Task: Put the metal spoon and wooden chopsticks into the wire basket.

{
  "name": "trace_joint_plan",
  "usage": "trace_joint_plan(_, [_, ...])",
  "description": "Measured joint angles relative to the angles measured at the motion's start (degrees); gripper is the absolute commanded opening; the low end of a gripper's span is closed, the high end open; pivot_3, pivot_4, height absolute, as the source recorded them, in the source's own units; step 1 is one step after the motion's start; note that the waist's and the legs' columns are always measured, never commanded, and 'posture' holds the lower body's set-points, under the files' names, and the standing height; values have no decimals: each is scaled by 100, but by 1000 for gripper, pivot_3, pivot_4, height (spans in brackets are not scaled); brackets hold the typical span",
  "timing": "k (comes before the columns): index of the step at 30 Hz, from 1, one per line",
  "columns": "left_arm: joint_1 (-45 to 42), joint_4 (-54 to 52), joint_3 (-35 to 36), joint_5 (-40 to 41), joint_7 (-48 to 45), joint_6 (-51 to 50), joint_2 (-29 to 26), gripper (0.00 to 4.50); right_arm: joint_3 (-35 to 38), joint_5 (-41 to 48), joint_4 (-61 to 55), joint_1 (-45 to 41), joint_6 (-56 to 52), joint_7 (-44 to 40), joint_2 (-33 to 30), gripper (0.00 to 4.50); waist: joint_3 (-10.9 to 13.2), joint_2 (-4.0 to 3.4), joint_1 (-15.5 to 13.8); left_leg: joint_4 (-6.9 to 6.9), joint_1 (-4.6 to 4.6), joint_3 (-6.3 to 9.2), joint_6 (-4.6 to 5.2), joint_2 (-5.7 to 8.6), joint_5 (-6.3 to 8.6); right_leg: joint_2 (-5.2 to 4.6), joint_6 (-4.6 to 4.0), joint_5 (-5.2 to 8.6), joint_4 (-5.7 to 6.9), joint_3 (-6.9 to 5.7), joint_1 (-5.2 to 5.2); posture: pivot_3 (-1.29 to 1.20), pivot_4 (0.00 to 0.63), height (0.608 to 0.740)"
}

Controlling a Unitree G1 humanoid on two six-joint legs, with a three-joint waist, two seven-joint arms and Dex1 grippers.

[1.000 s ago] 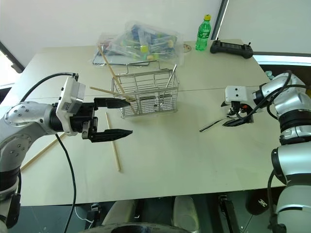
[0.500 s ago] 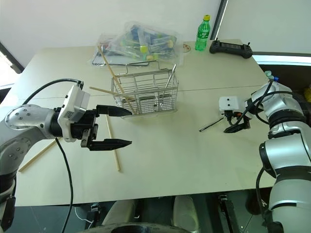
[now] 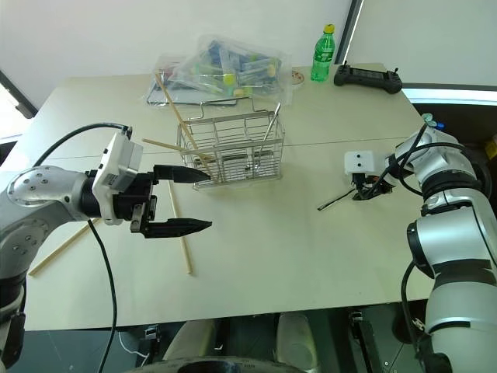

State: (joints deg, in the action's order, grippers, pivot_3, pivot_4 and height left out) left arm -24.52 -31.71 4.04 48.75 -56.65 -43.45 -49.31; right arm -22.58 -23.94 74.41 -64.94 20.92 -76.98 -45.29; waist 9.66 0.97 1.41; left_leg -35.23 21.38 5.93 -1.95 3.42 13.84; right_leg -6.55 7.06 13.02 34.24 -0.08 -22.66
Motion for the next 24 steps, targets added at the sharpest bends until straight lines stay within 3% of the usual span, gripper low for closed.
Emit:
trace_joint_plan(1, [0, 0, 13, 26, 21, -2, 0, 4500, 27, 7, -9, 0, 38, 8, 1, 32, 0, 0, 2, 1, 0, 0, 0, 0, 0, 0, 0, 0, 0, 0, 0, 0, 150, 731])
trace_joint_plan(17, [-343, 283, 14, 24, 35, 52, 20, 4500, 334, 293, -180, 219, 357, -210, -45, 32, 0, 0, -2, 1, 1, 6, -1, 0, -1, 4, 1, -1, 1, 0, 0, 0, 150, 731])
trace_joint_plan(20, [-590, 576, 57, 34, 83, 58, 138, 4500, 747, 1151, -914, 522, 51, -1073, -95, 32, 1, -1, 2, 0, 1, 8, -2, -2, -1, 5, 3, -2, 0, 0, 0, 0, 150, 731])
trace_joint_plan(24, [-950, 915, 282, 71, 185, 58, 242, 4500, 1171, 3105, -3917, 1890, -1838, -1467, -571, 32, 1, -3, -63, 5, 6, 36, -1, -7, 0, 4, 5, -2, 4, -7, -2, 0, 150, 731])
